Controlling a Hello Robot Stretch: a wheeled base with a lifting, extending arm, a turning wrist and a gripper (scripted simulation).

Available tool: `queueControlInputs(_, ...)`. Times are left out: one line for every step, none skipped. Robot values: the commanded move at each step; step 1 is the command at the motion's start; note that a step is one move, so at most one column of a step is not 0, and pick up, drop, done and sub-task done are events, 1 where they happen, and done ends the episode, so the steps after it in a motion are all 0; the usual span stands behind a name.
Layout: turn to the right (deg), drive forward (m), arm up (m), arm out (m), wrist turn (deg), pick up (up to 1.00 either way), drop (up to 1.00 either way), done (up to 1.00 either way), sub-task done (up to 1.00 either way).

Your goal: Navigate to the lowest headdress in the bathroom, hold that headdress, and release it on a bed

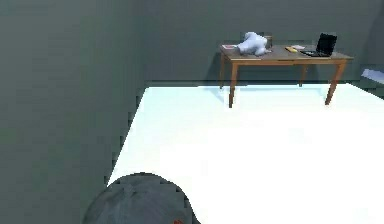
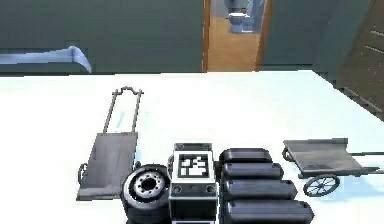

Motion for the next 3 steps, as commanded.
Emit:
queueControlInputs(-3.0, 0.0, 0.0, 0.0, 0.0, 0.0, 0.0, 0.0, 0.0)
queueControlInputs(0.0, 0.05, 0.0, 0.0, 0.0, 0.0, 0.0, 0.0, 0.0)
queueControlInputs(18.0, 0.0, 0.0, 0.0, 0.0, 0.0, 0.0, 0.0, 0.0)
